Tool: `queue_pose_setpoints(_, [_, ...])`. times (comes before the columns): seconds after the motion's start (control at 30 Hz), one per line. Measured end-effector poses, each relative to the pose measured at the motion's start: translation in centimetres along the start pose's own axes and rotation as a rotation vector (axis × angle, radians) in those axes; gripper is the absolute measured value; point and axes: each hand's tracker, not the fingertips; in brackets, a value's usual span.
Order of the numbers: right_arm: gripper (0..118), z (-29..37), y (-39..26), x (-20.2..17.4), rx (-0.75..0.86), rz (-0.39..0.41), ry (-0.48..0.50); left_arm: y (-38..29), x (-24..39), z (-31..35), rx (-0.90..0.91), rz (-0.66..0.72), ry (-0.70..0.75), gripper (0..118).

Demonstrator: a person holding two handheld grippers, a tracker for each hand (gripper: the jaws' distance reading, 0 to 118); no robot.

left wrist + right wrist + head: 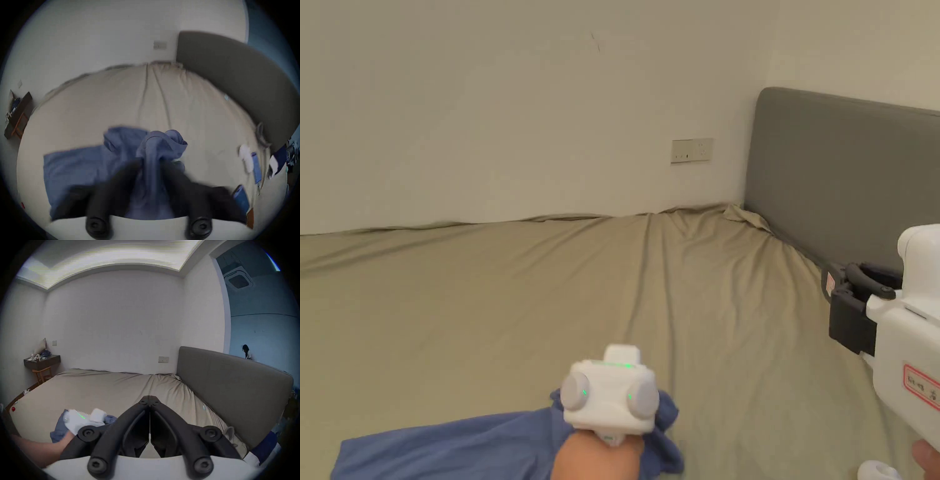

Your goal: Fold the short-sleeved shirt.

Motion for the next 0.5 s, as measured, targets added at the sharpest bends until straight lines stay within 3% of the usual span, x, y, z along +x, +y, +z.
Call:
queue_pose_setpoints(0.03, [3, -0.1, -0.2, 0.1, -0.011, 0.004, 0.01, -0.8, 0.1, -1.9, -0.081, 0.007, -0.006, 101])
queue_pose_setpoints(0.07, [3, -0.1, -0.5, 0.2, -0.02, 0.01, 0.015, -1.6, -0.1, -3.4, -0.161, 0.026, -0.056, 118])
queue_pose_setpoints(0.2, [3, 0.1, -0.8, 0.5, -0.027, 0.032, 0.026, -1.1, -2.7, -0.6, -0.084, 0.204, -0.186, 116])
queue_pose_setpoints(0.33, [3, 0.3, -0.7, 0.3, 0.002, -0.017, 0.066, 0.0, -6.3, 5.4, 0.113, 0.234, -0.264, 116])
queue_pose_setpoints(0.43, [3, 0.7, -1.1, -0.7, 0.04, -0.033, 0.135, 1.1, -12.0, 16.1, 0.349, 0.226, -0.216, 117])
queue_pose_setpoints(0.5, [3, 0.8, -1.8, -1.9, 0.046, -0.036, 0.178, -1.4, -14.7, 22.9, 0.493, 0.158, -0.058, 117])
